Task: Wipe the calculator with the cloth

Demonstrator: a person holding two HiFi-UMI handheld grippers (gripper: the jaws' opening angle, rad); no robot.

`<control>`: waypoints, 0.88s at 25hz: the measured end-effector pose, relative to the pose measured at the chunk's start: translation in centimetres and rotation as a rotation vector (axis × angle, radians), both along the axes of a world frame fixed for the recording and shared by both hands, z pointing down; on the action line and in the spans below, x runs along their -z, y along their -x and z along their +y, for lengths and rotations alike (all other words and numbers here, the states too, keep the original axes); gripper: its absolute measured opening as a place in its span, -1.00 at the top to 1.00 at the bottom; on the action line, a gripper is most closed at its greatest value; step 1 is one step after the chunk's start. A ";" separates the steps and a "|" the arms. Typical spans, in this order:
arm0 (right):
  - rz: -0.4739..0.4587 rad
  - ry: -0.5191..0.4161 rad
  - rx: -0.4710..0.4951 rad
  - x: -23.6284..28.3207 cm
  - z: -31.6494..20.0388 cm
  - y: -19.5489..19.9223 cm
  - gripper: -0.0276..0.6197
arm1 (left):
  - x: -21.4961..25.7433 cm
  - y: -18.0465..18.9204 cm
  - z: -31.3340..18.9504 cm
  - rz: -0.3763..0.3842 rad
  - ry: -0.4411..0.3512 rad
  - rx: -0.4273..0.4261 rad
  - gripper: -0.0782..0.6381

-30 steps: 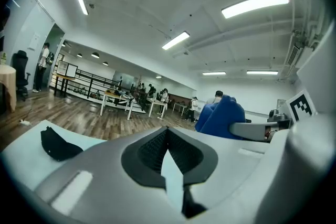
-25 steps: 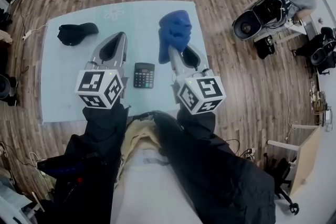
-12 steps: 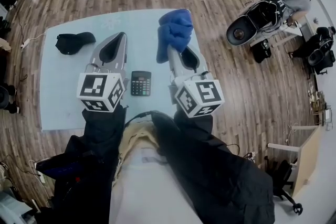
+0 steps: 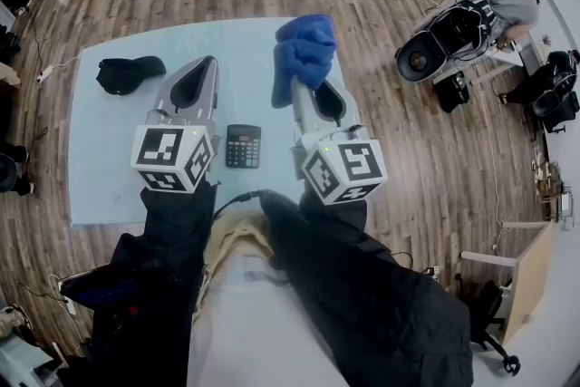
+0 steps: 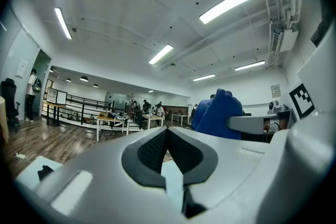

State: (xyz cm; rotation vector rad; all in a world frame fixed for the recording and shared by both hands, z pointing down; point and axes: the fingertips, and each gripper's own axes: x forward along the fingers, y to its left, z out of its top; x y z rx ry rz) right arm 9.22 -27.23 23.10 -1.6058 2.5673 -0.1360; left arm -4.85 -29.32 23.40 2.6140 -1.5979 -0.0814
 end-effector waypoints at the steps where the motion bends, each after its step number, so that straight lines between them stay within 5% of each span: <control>1: 0.000 0.001 0.001 -0.1 0.0 0.0 0.67 | -0.1 0.0 0.0 0.000 0.002 0.000 0.79; 22: 0.009 0.058 0.021 -2.4 0.7 0.2 0.67 | -2.7 -1.1 0.5 -0.002 0.063 -0.048 0.79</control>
